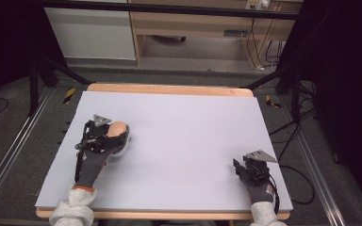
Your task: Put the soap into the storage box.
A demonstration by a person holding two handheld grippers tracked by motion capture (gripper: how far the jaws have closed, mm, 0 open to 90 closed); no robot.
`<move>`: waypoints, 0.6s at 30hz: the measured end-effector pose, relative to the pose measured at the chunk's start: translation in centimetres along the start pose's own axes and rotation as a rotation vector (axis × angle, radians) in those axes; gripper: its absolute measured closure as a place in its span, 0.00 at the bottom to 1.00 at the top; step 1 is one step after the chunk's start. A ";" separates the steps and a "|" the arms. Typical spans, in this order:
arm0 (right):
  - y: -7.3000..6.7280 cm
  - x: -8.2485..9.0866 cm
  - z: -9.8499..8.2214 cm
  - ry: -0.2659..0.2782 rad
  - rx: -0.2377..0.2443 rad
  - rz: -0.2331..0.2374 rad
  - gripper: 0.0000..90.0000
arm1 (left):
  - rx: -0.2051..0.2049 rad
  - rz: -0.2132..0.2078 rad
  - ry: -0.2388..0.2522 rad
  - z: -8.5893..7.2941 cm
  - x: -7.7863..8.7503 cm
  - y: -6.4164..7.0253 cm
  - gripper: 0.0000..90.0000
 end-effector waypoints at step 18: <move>0.0 0.0 0.0 0.000 0.000 0.002 0.61 | 0.001 0.018 -0.029 -0.3 -1.3 -0.2 0.35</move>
Point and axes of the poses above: each handheld gripper's, and its own axes: x roughly backward along the jaws, z roughly out of its top, y roughly to its right, the point moved 5 cm from there along -x, roughly forward along the jaws, and after that the axes turned 11 degrees about -y, right-handed, at the moved point
